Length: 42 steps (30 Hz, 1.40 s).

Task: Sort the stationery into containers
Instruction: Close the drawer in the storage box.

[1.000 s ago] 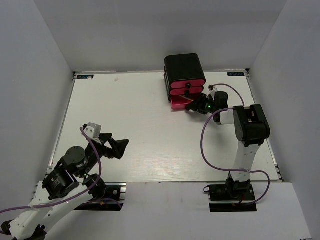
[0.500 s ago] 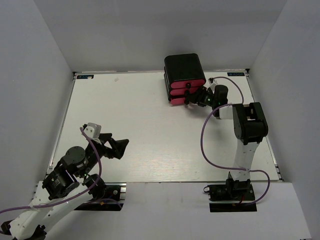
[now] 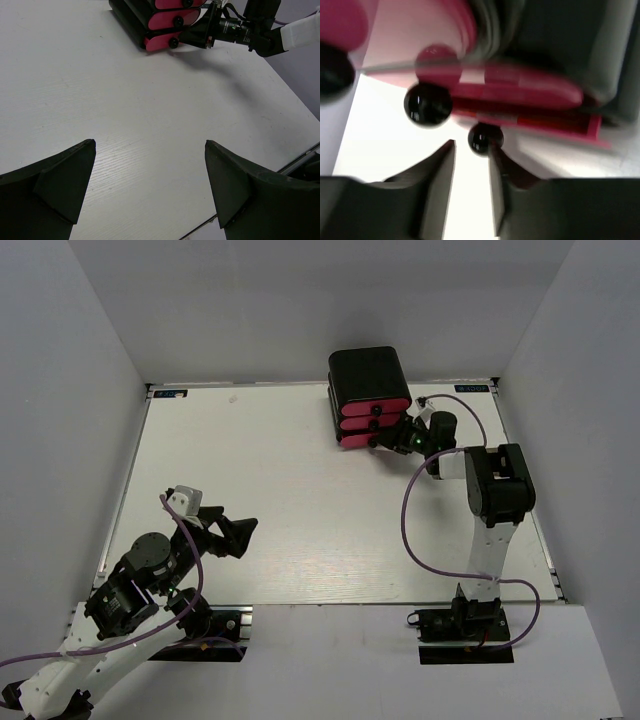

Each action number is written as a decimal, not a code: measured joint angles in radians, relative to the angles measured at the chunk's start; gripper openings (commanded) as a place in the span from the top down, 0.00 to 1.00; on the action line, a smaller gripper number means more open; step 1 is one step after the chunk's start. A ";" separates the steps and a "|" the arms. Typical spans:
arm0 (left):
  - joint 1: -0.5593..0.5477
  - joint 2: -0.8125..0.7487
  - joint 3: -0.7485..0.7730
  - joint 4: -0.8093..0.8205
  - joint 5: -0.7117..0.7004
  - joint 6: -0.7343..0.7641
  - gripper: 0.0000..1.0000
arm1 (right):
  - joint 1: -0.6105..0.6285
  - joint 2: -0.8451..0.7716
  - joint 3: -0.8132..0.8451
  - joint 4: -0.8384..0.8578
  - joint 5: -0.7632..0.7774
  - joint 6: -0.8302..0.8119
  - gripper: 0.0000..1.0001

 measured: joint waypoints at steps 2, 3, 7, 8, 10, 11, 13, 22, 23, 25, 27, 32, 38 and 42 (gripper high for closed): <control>0.000 0.000 0.000 0.000 0.000 0.000 0.01 | -0.006 -0.014 -0.037 0.027 -0.009 0.001 0.70; 0.000 0.000 0.000 0.000 0.000 0.000 0.01 | -0.011 -0.021 -0.055 0.038 -0.012 0.004 0.72; 0.000 0.000 0.000 0.000 0.000 0.000 0.01 | -0.026 -0.032 -0.096 0.070 -0.012 0.023 0.80; 0.000 0.000 0.000 0.000 0.000 0.000 0.01 | -0.028 -0.036 -0.108 0.079 -0.006 0.026 0.81; 0.000 0.000 0.000 0.000 -0.001 0.000 0.01 | -0.032 -0.043 -0.126 0.085 0.007 0.027 0.84; 0.000 0.000 0.000 0.000 -0.001 0.000 0.01 | -0.034 -0.043 -0.130 0.085 0.015 0.027 0.86; 0.000 0.000 0.000 0.000 -0.004 0.000 0.01 | -0.034 -0.043 -0.131 0.083 0.031 0.026 0.90; 0.000 0.000 0.000 0.000 -0.008 0.000 0.01 | -0.035 -0.009 -0.045 0.055 0.075 0.022 0.97; 0.000 0.000 0.000 0.000 -0.008 0.000 0.01 | -0.035 0.000 -0.032 0.053 0.079 0.023 0.97; 0.000 0.000 0.000 0.000 -0.008 0.000 0.01 | -0.035 0.017 -0.015 0.051 0.085 0.025 0.97; 0.000 0.000 0.000 0.000 -0.008 0.000 0.01 | -0.036 0.032 -0.004 0.043 0.090 0.026 0.97; 0.000 0.000 0.000 0.000 -0.008 0.000 0.01 | -0.036 0.047 0.005 0.021 0.106 0.033 0.97; 0.000 0.000 0.000 0.000 -0.008 0.000 0.01 | -0.035 0.051 0.007 0.012 0.129 0.061 0.97; 0.000 0.000 0.000 0.000 -0.008 0.000 0.01 | -0.035 0.058 0.007 0.018 0.147 0.093 0.97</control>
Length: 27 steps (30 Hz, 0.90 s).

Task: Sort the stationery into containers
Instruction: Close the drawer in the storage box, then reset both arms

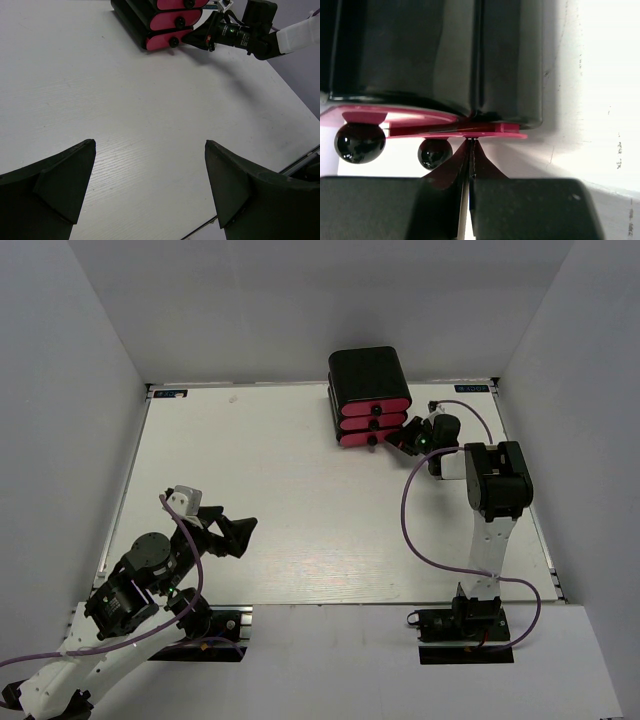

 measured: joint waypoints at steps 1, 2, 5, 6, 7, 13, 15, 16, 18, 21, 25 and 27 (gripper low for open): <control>0.000 0.000 0.000 0.000 0.000 0.000 0.01 | 0.000 0.002 0.000 0.005 0.005 0.008 0.97; 0.000 0.000 0.000 0.000 0.000 0.000 0.01 | 0.000 0.006 0.000 0.012 0.009 0.016 0.97; 0.000 0.004 0.000 0.000 0.000 0.000 0.01 | 0.001 0.023 0.011 0.018 0.016 0.037 0.97; 0.000 0.005 0.000 0.000 0.000 0.000 0.01 | 0.001 0.029 0.016 0.020 0.017 0.043 0.97; 0.000 0.006 0.000 0.000 0.000 0.000 0.01 | 0.001 0.035 0.021 0.021 0.019 0.049 0.97; 0.000 0.008 0.000 0.000 -0.001 0.000 0.01 | 0.000 0.047 0.032 0.023 0.014 0.081 0.97; 0.000 0.011 0.000 0.000 -0.003 0.000 0.01 | 0.000 0.047 0.033 0.028 0.011 0.090 0.96; 0.000 0.013 0.000 0.000 -0.004 0.000 0.01 | 0.000 0.047 0.033 0.031 0.010 0.092 0.96; 0.000 0.017 0.000 0.000 -0.004 0.000 0.01 | 0.000 0.047 0.033 0.039 0.006 0.094 0.96; 0.000 0.018 0.000 0.000 -0.005 0.000 0.01 | -0.001 0.043 0.021 0.053 0.008 0.089 0.94; 0.000 0.015 -0.003 0.000 -0.004 0.000 0.01 | -0.006 -0.037 -0.088 0.037 0.008 0.029 0.78; 0.000 0.008 -0.010 -0.001 -0.003 0.000 0.01 | -0.013 -0.125 -0.167 0.001 0.004 -0.040 0.66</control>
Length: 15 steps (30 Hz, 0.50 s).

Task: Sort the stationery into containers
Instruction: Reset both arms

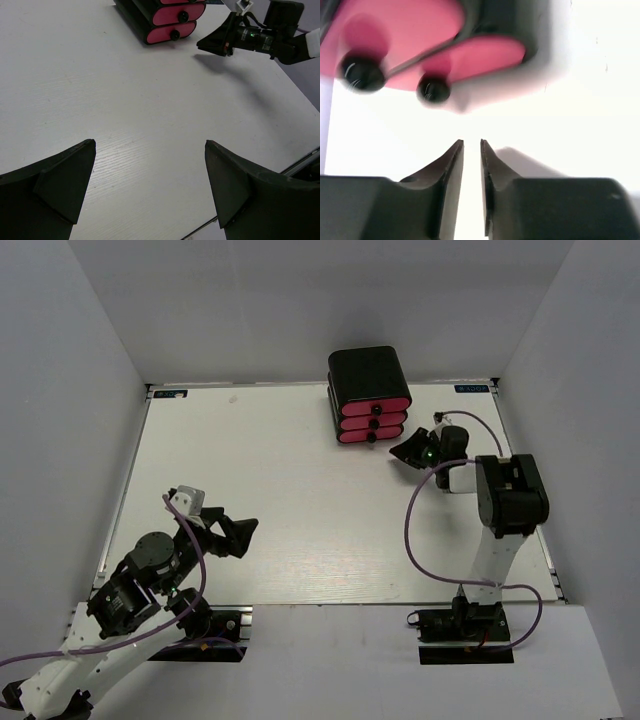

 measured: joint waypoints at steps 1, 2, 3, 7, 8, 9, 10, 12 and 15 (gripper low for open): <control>0.000 -0.003 -0.002 -0.001 0.000 0.000 0.01 | -0.003 -0.050 -0.035 -0.029 -0.001 -0.035 0.52; 0.000 -0.005 -0.003 0.000 0.002 0.000 0.01 | -0.005 -0.105 -0.065 -0.055 0.002 -0.085 0.43; 0.000 -0.009 -0.003 0.000 0.002 0.000 0.01 | -0.007 -0.171 -0.098 -0.091 0.004 -0.134 0.37; 0.000 -0.025 -0.003 0.001 0.007 0.000 0.01 | -0.022 -0.407 -0.141 -0.233 0.001 -0.330 0.14; 0.000 -0.027 -0.003 0.001 0.008 0.000 0.01 | -0.027 -0.458 -0.141 -0.267 0.000 -0.380 0.11; 0.000 -0.027 -0.003 0.002 0.009 0.000 0.01 | -0.033 -0.506 -0.141 -0.316 0.000 -0.427 0.10; 0.000 -0.027 -0.003 0.002 0.009 0.000 0.01 | -0.037 -0.554 -0.142 -0.363 -0.003 -0.476 0.10; 0.000 -0.024 -0.003 0.002 0.009 0.000 0.01 | -0.044 -0.645 -0.151 -0.446 -0.003 -0.562 0.10; 0.000 -0.016 -0.003 0.002 0.009 0.000 0.01 | -0.046 -0.799 -0.171 -0.586 0.003 -0.646 0.10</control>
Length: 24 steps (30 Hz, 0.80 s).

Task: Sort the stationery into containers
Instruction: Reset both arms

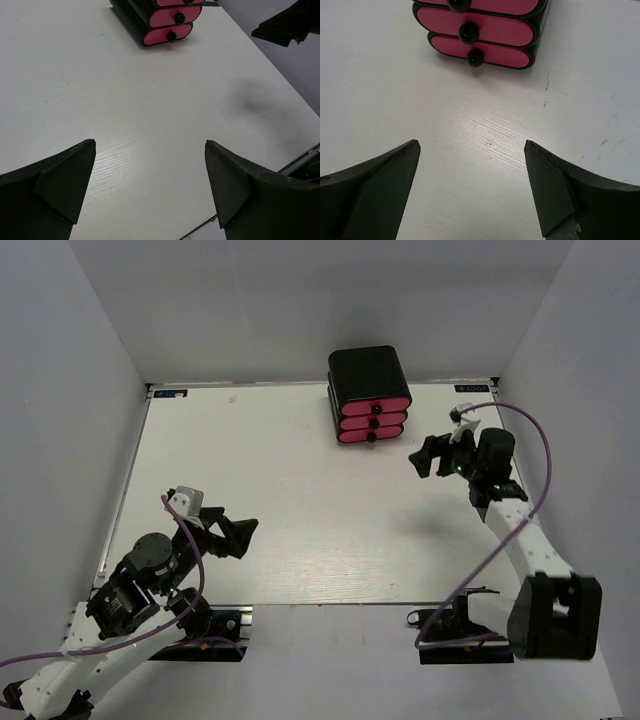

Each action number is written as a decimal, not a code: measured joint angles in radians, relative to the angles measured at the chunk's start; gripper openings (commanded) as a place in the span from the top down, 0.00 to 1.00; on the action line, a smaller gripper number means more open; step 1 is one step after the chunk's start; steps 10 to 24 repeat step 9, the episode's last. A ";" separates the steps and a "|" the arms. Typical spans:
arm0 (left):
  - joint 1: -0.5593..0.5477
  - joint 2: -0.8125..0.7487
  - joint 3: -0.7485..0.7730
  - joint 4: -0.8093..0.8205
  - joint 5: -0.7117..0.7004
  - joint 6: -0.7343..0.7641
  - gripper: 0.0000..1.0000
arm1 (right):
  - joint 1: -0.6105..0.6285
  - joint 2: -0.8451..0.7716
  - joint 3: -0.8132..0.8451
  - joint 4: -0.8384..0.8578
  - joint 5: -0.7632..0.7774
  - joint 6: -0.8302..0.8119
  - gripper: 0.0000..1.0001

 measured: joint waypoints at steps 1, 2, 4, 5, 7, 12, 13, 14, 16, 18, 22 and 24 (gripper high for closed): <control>0.000 0.003 0.000 0.000 0.000 0.000 0.01 | 0.000 -0.050 -0.001 -0.051 0.009 -0.014 0.10; 0.000 0.004 0.000 -0.001 0.000 0.000 0.01 | 0.000 -0.098 -0.001 -0.090 0.020 -0.023 0.10; 0.000 0.003 0.000 -0.002 -0.001 0.000 0.01 | 0.001 -0.199 -0.006 -0.164 0.044 -0.034 0.10; 0.000 0.002 0.000 -0.002 -0.001 -0.001 0.01 | 0.001 -0.255 -0.016 -0.184 0.060 -0.037 0.10; 0.000 0.000 0.000 -0.002 -0.002 -0.005 0.01 | 0.001 -0.365 -0.053 -0.219 0.086 -0.042 0.10; 0.000 -0.004 0.000 -0.002 -0.005 -0.007 0.01 | 0.001 -0.477 -0.101 -0.249 0.106 -0.047 0.10; 0.000 -0.004 0.000 -0.002 -0.005 -0.007 0.01 | 0.001 -0.477 -0.101 -0.249 0.106 -0.047 0.10; 0.000 -0.004 0.000 -0.002 -0.005 -0.007 0.01 | 0.001 -0.477 -0.101 -0.249 0.106 -0.047 0.10; 0.000 -0.004 0.000 -0.002 -0.005 -0.007 0.01 | 0.001 -0.477 -0.101 -0.249 0.106 -0.047 0.10; 0.000 -0.004 0.000 -0.002 -0.005 -0.007 0.01 | 0.001 -0.477 -0.101 -0.249 0.106 -0.047 0.10; 0.000 -0.004 0.000 -0.002 -0.005 -0.007 0.01 | 0.001 -0.477 -0.101 -0.249 0.106 -0.047 0.10; 0.000 -0.004 0.000 -0.002 -0.005 -0.007 0.01 | 0.001 -0.477 -0.101 -0.249 0.106 -0.047 0.10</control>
